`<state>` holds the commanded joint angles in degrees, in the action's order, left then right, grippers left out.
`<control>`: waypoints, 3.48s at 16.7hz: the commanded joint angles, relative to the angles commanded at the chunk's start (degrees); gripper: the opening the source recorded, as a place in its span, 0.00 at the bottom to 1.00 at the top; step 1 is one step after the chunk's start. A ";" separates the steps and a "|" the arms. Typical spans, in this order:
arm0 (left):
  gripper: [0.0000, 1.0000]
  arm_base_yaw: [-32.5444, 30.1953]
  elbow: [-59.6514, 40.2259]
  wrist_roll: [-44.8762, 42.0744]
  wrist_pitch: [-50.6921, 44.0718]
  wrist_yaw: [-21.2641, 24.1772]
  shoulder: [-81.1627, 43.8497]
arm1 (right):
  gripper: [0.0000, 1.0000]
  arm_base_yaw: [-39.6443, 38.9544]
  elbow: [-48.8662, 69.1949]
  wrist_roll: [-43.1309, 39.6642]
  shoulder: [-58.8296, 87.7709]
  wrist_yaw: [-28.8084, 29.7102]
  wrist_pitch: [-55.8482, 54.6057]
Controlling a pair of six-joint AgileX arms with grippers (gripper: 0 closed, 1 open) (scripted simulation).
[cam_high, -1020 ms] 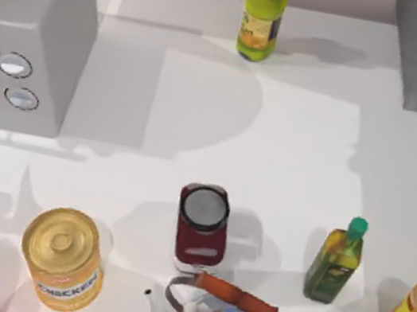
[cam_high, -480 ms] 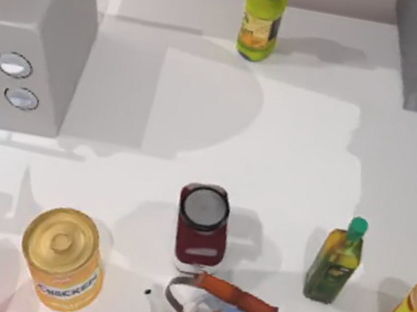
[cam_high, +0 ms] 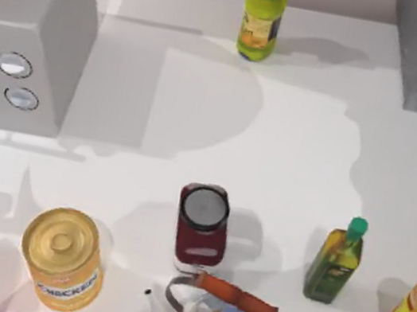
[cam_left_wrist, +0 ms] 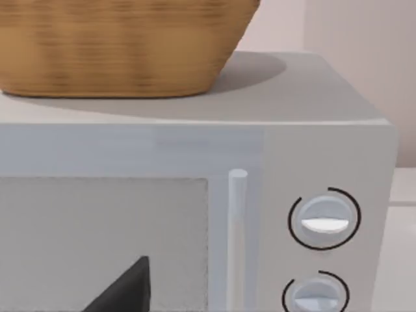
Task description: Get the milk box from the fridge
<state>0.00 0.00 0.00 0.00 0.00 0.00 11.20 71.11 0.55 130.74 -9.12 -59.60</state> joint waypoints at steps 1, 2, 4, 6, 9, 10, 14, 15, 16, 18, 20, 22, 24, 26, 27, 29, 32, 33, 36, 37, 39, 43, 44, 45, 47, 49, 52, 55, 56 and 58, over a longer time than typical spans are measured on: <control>1.00 0.00 0.00 0.00 0.00 0.00 0.00 | 1.00 0.00 0.00 0.00 0.00 0.00 0.00; 1.00 0.00 0.00 0.00 0.00 0.00 0.00 | 1.00 0.00 0.00 0.00 0.00 0.00 0.00; 1.00 0.00 0.00 0.00 0.00 0.00 0.00 | 0.92 0.00 0.00 0.00 0.00 0.00 0.00; 1.00 0.00 0.00 0.00 0.00 0.00 0.00 | 0.77 0.00 0.00 0.00 0.00 0.00 0.00; 1.00 0.00 0.00 0.00 0.00 0.00 0.00 | 0.55 0.00 0.00 0.00 0.00 0.00 0.00; 1.00 0.00 0.00 0.00 0.00 0.00 0.00 | 0.47 0.00 0.00 0.00 0.00 0.00 0.00; 1.00 0.00 0.00 0.00 0.00 0.00 0.00 | 0.17 0.00 0.00 0.00 0.00 0.00 0.00; 1.00 0.00 0.00 0.00 0.00 0.00 0.00 | 0.10 0.00 0.00 0.00 0.00 0.00 0.00; 1.00 0.00 0.00 0.00 0.00 0.00 0.00 | 0.02 0.00 0.00 0.00 0.00 0.00 0.00; 1.00 0.00 0.00 0.00 0.00 0.00 0.00 | 0.00 0.00 0.00 0.00 0.00 0.00 0.00; 1.00 0.00 0.00 0.00 0.00 0.00 0.00 | 0.00 0.00 0.00 0.00 0.00 0.00 0.00; 1.00 0.00 0.00 0.00 0.00 0.00 0.00 | 0.00 0.00 0.00 0.00 0.00 0.00 0.00; 1.00 0.00 0.00 0.00 0.00 0.00 0.00 | 0.00 0.00 0.00 0.00 0.00 0.00 0.00; 1.00 0.00 0.00 0.00 0.00 0.00 0.00 | 0.00 0.17 0.01 0.09 -0.26 -0.01 0.19; 1.00 0.00 0.00 0.00 0.00 0.00 0.00 | 0.00 0.17 0.20 0.09 -0.93 0.00 0.86; 1.00 0.00 0.00 0.00 0.00 0.00 0.00 | 0.00 0.20 0.60 0.11 -2.88 0.01 3.03; 1.00 0.00 0.00 0.00 0.00 0.00 0.00 | 0.00 0.18 1.11 0.16 -5.47 -0.05 7.23; 1.00 0.00 0.00 0.00 0.00 0.00 0.00 | 0.00 0.19 1.49 0.16 -6.49 -0.07 8.19; 1.00 0.00 0.00 0.00 0.00 0.00 0.00 | 0.00 0.18 1.84 0.15 -7.30 -0.09 9.05; 1.00 0.00 0.00 0.00 0.00 0.00 0.00 | 0.00 0.18 1.84 0.15 -7.30 -0.09 9.05; 1.00 0.00 0.00 0.00 0.00 0.00 0.00 | 0.00 0.27 1.49 0.26 -7.23 -0.08 8.82; 1.00 0.00 0.00 0.00 0.00 0.00 0.00 | 0.00 1.57 -4.96 0.51 -12.40 -0.51 5.93; 1.00 0.00 0.00 0.00 0.00 0.00 0.00 | 0.00 1.70 -8.07 0.51 -13.87 -0.87 5.08; 1.00 0.00 0.00 0.00 0.00 0.00 0.00 | 0.00 1.83 -11.63 0.48 -15.22 -1.21 4.28; 1.00 0.00 0.00 0.00 0.00 0.00 0.00 | 0.00 2.22 -18.29 0.43 -18.19 -1.85 2.53; 1.00 0.00 0.00 0.00 0.00 0.00 0.00 | 0.00 2.69 -22.73 0.39 -21.51 -2.57 0.42; 1.00 0.00 0.00 0.00 0.00 0.00 0.00 | 0.00 2.97 -24.82 0.35 -23.55 -3.13 -1.12; 1.00 0.00 0.00 0.00 0.00 0.00 0.00 | 0.00 2.64 -24.64 0.45 -23.22 -3.06 -0.95; 1.00 0.00 0.00 0.00 0.00 0.00 0.00 | 0.00 2.64 -24.64 0.45 -23.23 -3.06 -0.94; 1.00 0.00 0.00 0.00 0.00 0.00 0.00 | 0.00 2.39 -25.20 0.37 -24.90 -2.89 -0.16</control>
<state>0.00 0.00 0.00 0.00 0.00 0.00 13.58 45.91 0.92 105.84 -12.01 -59.75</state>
